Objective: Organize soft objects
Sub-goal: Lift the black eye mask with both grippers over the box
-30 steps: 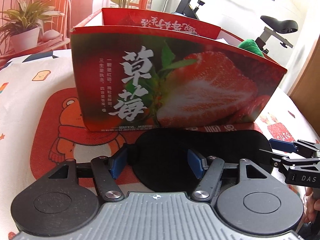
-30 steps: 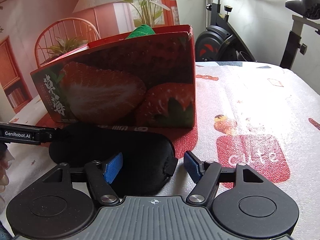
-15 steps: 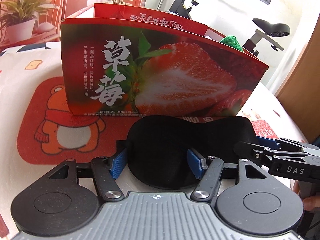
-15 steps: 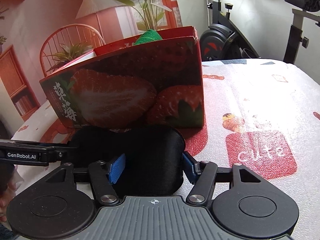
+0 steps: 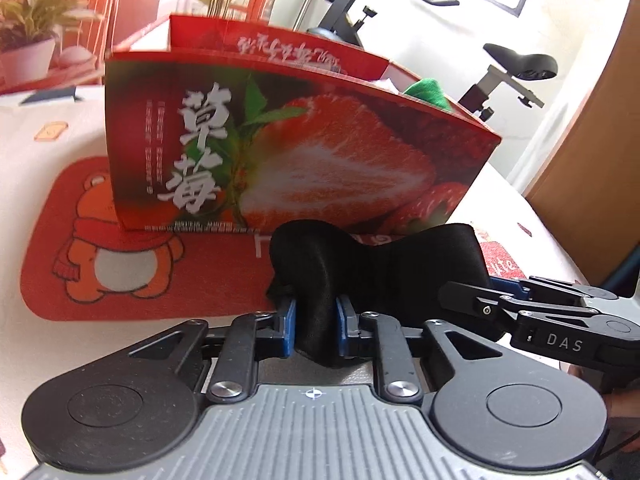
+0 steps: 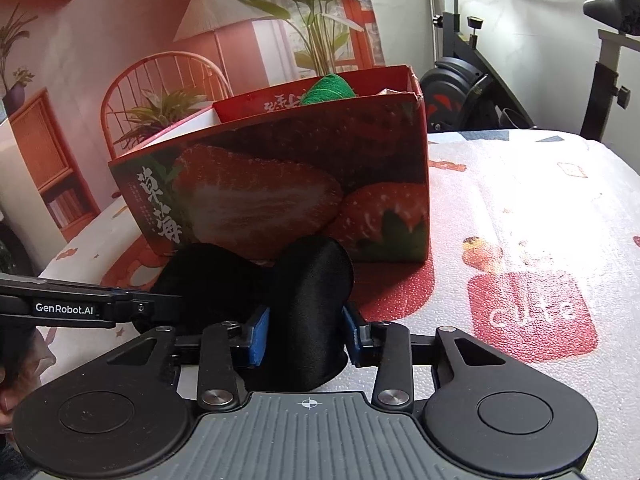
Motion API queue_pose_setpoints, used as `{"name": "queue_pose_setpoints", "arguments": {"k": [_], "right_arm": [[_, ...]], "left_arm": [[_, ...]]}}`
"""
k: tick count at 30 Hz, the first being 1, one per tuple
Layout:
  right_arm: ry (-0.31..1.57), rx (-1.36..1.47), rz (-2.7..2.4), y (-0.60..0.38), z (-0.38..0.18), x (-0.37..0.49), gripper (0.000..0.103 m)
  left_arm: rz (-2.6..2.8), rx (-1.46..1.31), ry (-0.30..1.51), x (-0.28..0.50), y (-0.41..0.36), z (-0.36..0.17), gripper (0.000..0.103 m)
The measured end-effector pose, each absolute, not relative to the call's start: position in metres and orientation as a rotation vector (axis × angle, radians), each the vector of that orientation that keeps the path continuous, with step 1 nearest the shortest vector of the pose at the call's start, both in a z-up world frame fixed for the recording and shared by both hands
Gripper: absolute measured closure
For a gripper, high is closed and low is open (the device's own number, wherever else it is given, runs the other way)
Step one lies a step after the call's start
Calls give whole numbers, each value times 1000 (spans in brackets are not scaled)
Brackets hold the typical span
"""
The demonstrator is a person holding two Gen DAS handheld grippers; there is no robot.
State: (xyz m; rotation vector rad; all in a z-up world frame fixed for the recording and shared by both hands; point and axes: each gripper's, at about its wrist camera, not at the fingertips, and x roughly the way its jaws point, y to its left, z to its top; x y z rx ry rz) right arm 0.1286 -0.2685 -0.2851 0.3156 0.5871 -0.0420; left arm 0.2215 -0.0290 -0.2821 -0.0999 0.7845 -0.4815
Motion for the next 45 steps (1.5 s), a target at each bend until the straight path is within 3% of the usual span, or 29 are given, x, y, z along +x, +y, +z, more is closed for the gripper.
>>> {"name": "queue_pose_setpoints", "arguments": {"k": [9,31,35,45], "right_arm": [[524,312,-14,-264,-263,120,76],[170,23,55,-247,-113,189,77],[172,5,52,-250,-110,209,76],[346,42,38,-272,-148,268,76]], "left_arm": [[-454,-145,663,195,-19,-253,86],[-330,-130,234,210,-10,-120,86],[-324,-129,241,225,-14,-120,86],[-319,-203,494,298,-7,-163,85]]}}
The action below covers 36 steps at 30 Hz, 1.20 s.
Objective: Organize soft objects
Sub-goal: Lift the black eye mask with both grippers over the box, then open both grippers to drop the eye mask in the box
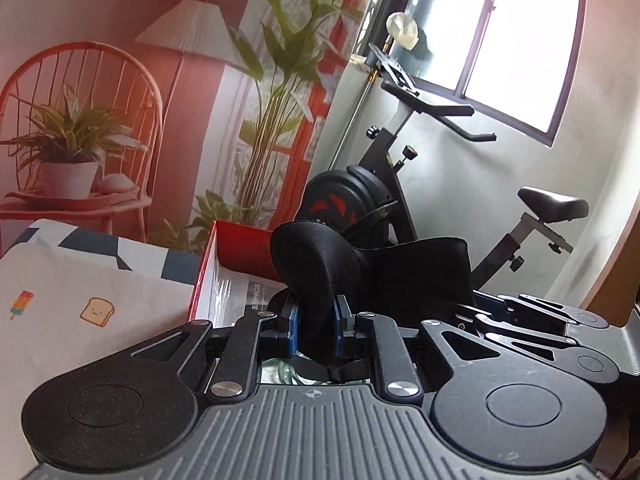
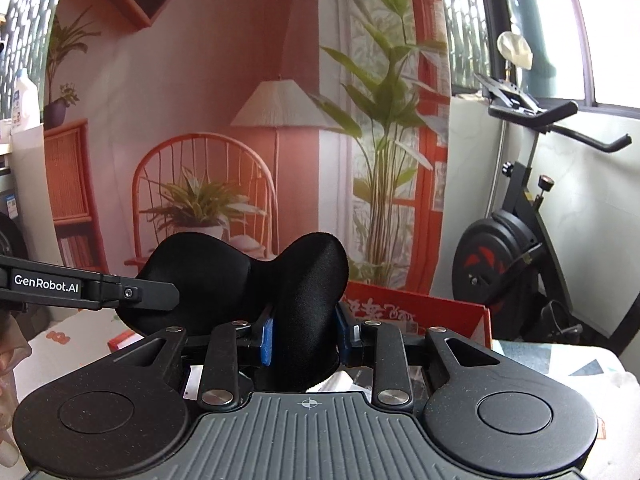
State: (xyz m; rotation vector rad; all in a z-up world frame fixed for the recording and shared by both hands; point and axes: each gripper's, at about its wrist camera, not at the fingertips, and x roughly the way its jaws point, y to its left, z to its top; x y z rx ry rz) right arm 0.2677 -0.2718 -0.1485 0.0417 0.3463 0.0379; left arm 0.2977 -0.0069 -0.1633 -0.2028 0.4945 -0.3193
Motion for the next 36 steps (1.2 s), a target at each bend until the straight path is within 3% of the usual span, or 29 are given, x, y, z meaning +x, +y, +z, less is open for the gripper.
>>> {"name": "queue_pose_setpoints", "arguments": {"k": [6,10,12,14,17,19,21,24,36], "right_arm": [[412,60,15,-283,-175,291,73],[428,62,-27,-289,-185,296,64],[429,56,-57,-291,-187,296,58],[431,53,-83,-295,-188,294,58],[441,57,-107,-298,-188,291,51],[441,63,-120,-299,-186,286,40],[443,68,-130,-298,-183,281,22],[444,80,-150,-296,-179,271,3],[494,155,-197,-290,-165,237,0]], "left_arm": [[-322,-177,551,319,-14,-180,83],[-300,-140,567,326,-17,-185,57],[-286,-129,571,328,-16,-185,49],[-287,-134,576,329,-13,-183,43],[-313,-144,579,326,-11,-179,22],[-305,-129,563,321,-11,-175,7],[-298,-104,550,315,-13,-170,3],[-277,-77,548,307,-12,-166,0],[-162,-18,569,281,-2,-151,0]]}}
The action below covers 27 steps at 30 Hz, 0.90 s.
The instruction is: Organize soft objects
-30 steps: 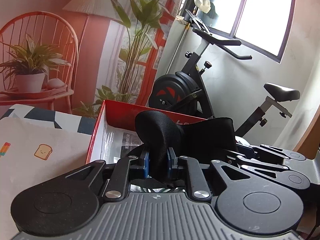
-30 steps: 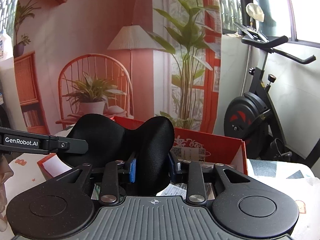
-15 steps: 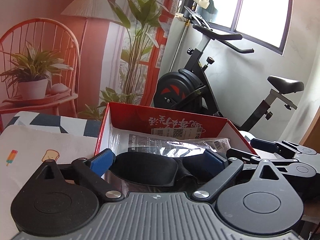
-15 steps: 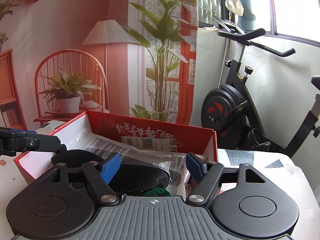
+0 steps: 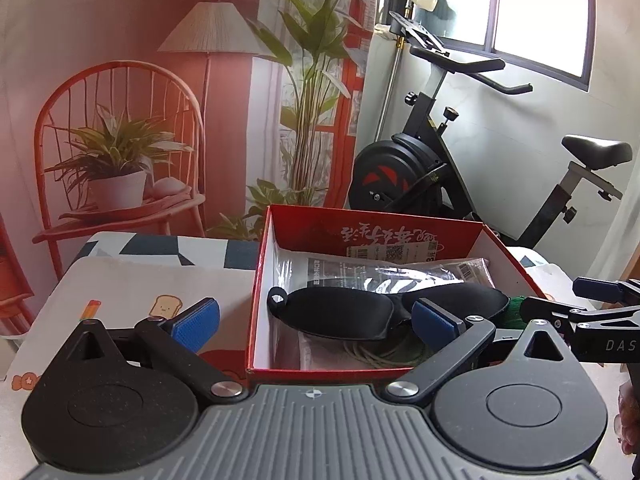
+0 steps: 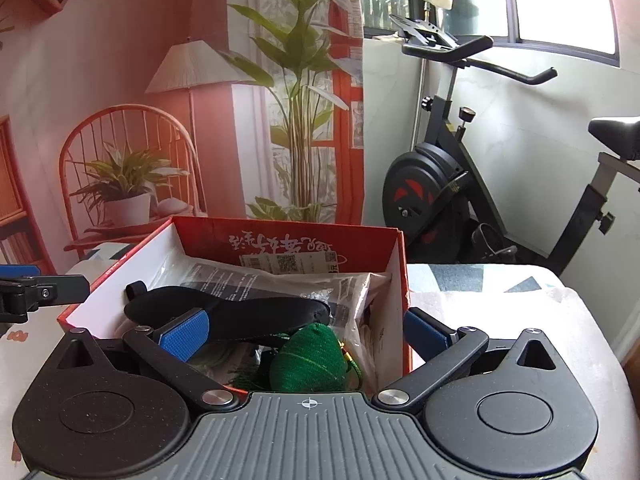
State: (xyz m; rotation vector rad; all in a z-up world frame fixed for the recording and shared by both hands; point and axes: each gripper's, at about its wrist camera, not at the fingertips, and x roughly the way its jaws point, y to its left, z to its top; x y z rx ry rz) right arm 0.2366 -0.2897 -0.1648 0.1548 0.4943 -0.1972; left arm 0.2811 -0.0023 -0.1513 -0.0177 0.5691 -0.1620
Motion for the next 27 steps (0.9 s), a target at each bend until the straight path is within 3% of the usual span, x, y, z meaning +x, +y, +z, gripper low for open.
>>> {"name": "queue_pose_setpoints", "arguments": {"k": [12,27], "right_arm": [[492,175,-219,-273,-146,198,0],[394,154,-255,-237,-68,107,0]], "left_arm": [[-113,49,556,249,-7,-126,0],[-98,105,444,150,-13,-56,0]]}}
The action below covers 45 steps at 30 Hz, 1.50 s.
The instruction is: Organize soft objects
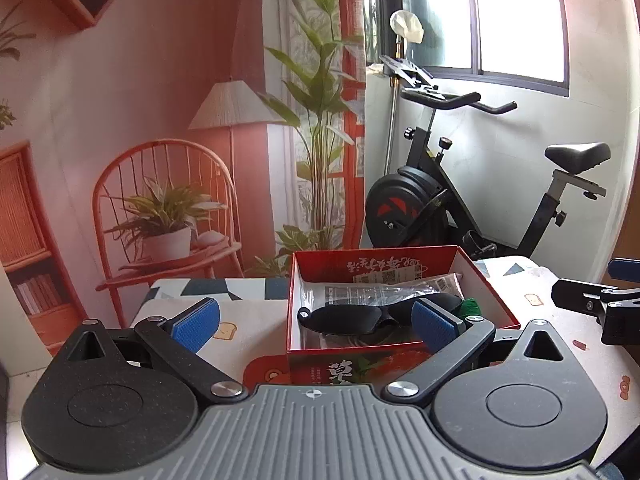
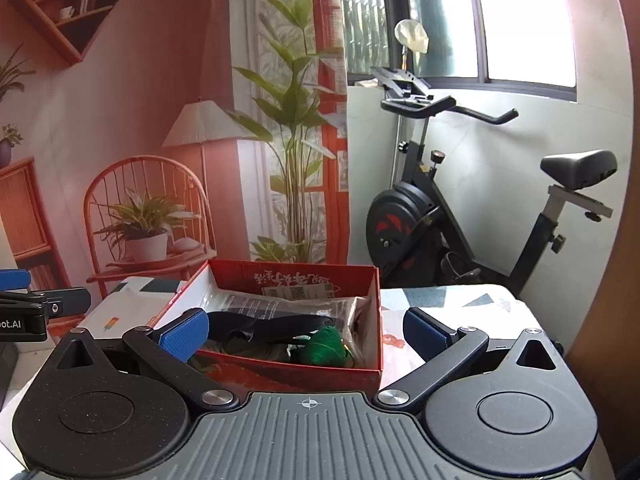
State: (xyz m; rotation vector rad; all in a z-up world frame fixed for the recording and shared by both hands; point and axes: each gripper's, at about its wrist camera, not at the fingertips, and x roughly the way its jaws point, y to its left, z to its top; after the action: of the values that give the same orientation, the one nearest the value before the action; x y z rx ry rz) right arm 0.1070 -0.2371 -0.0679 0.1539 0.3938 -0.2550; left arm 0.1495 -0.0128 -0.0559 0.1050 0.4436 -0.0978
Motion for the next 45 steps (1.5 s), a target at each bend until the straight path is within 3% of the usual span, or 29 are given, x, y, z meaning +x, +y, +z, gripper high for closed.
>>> {"name": "queue_pose_setpoints", "arguments": {"k": [8,16,45], "right_arm": [[322,149,-298,-208,-23,24,0],[234,134,-303,-181,5,-45,0],[257,154,-322,-180,-1,-49,0]], "left_arm": [[-125,48,358,65,3,-7,0],[-127,33,294,-1,9,8,0],[-59,80,268,-5,-2,10,0]]}}
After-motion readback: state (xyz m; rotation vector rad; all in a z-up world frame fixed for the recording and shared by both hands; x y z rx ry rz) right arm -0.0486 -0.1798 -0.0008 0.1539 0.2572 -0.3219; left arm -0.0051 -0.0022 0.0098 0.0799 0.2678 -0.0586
